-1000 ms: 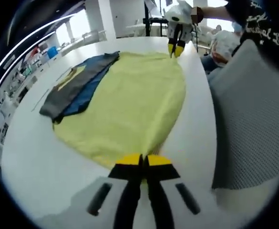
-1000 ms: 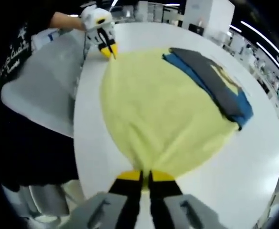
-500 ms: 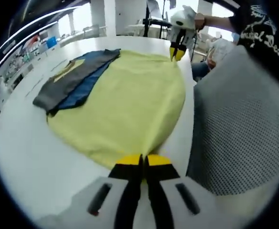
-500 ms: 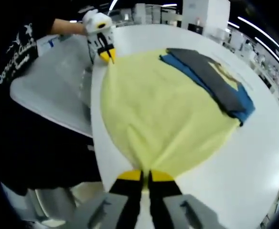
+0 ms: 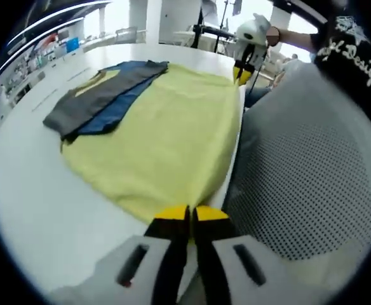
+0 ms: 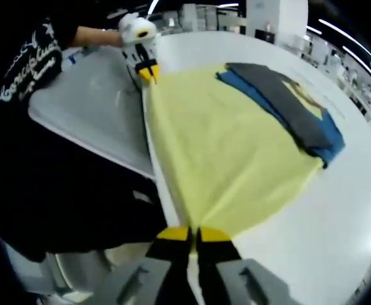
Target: Fold the garment on the visible template until the final outline fits inside the template.
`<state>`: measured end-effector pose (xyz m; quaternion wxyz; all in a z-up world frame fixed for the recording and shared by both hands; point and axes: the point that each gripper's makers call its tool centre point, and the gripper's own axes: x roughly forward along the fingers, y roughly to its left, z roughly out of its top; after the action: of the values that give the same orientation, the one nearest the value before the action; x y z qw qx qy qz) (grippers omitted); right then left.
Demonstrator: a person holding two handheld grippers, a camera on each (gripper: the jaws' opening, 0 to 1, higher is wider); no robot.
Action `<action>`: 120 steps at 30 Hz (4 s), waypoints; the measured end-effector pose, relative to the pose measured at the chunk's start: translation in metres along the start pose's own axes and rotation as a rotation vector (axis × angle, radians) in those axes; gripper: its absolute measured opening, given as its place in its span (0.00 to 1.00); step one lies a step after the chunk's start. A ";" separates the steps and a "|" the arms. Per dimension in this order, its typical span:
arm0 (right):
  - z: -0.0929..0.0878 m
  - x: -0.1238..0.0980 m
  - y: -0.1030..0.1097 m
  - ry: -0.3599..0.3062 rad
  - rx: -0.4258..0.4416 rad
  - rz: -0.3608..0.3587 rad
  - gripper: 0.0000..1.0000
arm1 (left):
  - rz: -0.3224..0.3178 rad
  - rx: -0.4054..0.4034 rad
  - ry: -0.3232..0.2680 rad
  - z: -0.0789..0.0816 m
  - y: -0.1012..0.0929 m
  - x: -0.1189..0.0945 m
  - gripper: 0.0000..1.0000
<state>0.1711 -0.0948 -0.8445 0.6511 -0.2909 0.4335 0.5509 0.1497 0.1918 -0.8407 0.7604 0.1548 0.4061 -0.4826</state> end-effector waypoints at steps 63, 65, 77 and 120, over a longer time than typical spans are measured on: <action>0.094 -0.099 -0.133 -0.184 -0.071 -0.475 0.00 | 0.405 0.105 -0.250 0.140 0.104 -0.083 0.00; 0.098 -0.101 -0.138 -0.182 -0.080 -0.494 0.00 | 0.421 0.108 -0.252 0.144 0.110 -0.084 0.00; 0.125 -0.121 -0.180 -0.222 -0.066 -0.642 0.00 | 0.527 0.126 -0.306 0.168 0.146 -0.098 0.00; 0.134 -0.035 -0.299 -0.006 -0.163 -0.675 0.00 | 0.589 0.049 -0.141 0.153 0.280 -0.015 0.00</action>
<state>0.4928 -0.0631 -0.7817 0.7725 -0.4674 0.2653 0.3381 0.4589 0.2411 -0.7775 0.8901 0.2501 0.2781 -0.2605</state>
